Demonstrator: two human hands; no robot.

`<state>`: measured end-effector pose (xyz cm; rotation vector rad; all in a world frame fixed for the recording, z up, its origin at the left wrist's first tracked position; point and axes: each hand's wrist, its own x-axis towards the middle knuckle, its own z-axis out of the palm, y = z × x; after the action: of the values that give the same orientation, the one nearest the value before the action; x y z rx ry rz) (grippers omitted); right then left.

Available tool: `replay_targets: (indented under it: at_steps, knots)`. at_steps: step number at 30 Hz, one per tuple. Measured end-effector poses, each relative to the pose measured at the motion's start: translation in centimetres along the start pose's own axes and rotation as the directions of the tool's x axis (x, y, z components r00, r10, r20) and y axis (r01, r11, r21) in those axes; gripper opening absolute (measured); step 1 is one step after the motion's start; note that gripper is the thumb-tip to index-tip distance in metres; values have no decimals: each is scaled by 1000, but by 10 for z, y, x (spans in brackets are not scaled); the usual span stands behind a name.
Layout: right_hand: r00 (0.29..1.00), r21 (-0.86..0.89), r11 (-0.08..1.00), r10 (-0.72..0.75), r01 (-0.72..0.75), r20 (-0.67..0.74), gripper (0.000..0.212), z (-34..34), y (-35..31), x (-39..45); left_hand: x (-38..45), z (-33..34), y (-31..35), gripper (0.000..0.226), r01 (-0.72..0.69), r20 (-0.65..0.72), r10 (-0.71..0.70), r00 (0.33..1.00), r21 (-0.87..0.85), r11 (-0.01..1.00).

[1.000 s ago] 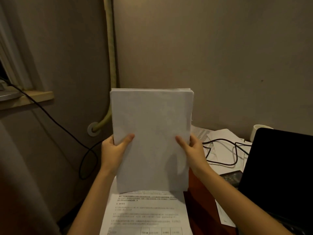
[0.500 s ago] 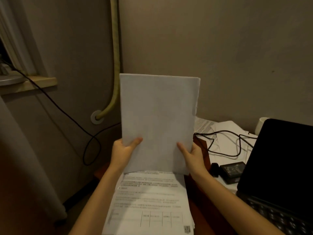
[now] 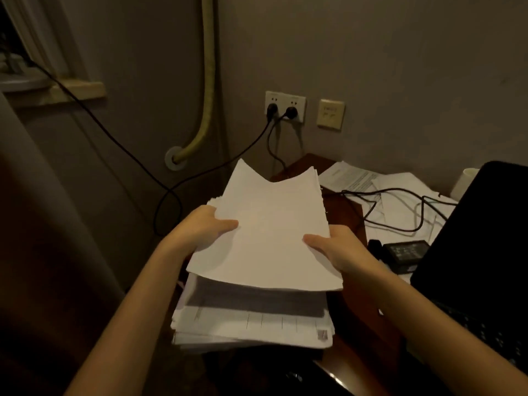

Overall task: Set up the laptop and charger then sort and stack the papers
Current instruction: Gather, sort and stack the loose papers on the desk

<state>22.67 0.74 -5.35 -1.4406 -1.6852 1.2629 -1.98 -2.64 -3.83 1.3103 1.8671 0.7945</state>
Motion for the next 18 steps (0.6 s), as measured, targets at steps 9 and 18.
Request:
replay_targets:
  at_steps: [9,18]
  knots:
    - [1000,-248,968,-24,22,-5,26,25,20,-33,-37,9,-39,33,105,-53,-94,994,241,965]
    - [995,-811,584,-51,-38,-83,46,11,2,-25,-41,10,0,38,170,-289,58,956,700,693]
